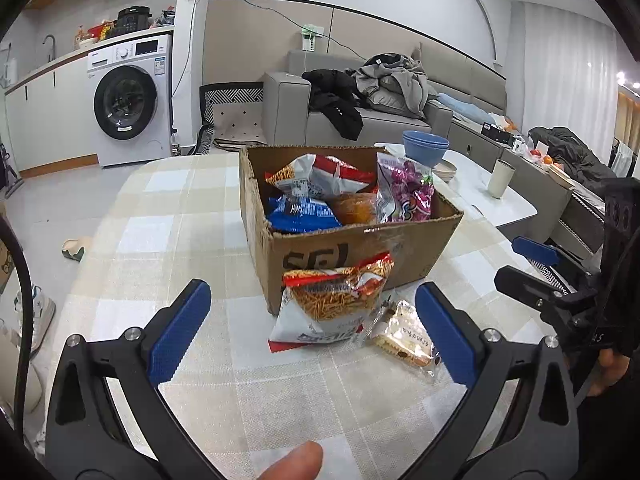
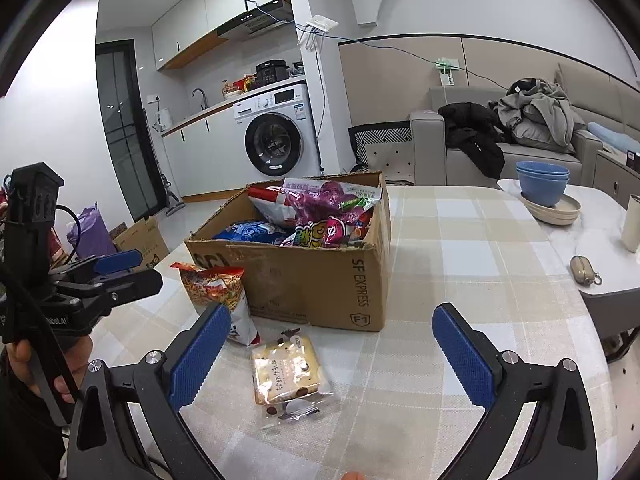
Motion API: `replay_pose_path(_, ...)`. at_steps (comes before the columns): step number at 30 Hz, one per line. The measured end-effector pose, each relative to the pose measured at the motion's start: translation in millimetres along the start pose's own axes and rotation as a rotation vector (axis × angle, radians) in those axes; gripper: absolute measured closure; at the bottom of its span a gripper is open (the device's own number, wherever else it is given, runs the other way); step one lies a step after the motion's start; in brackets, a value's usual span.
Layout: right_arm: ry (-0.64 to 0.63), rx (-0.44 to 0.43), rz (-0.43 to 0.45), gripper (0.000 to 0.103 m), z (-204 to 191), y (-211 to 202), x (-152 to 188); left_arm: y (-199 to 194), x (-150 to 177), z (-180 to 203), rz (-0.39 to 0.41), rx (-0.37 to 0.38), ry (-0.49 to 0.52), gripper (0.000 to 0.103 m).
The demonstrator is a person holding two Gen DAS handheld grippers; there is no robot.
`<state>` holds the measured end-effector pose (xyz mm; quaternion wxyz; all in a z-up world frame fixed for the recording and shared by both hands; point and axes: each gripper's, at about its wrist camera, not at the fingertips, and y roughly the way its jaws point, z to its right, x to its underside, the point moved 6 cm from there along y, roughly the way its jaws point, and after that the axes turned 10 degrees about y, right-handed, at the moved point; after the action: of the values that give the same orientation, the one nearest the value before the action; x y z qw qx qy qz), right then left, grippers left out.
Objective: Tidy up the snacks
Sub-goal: 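Withdraw both open tools from the box toward the remaining snacks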
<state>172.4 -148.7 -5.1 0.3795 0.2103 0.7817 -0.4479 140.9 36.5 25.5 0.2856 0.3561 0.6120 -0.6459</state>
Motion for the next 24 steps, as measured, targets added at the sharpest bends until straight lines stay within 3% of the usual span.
replay_pose_path(7,0.001,-0.039,-0.028,0.0,-2.7,4.1,2.2,2.4,7.6,-8.2,0.033,-0.043,-0.022,0.001)
replay_pose_path(18,-0.056,0.008,-0.067,0.0,-6.6,17.6,16.7,20.0,20.5,-10.1,0.016,-0.069,0.013,0.001)
replay_pose_path(24,-0.096,0.066,-0.141,0.0,-9.1,35.7,32.7,26.4,25.9,-12.0,0.016,-0.092,0.016,0.001)
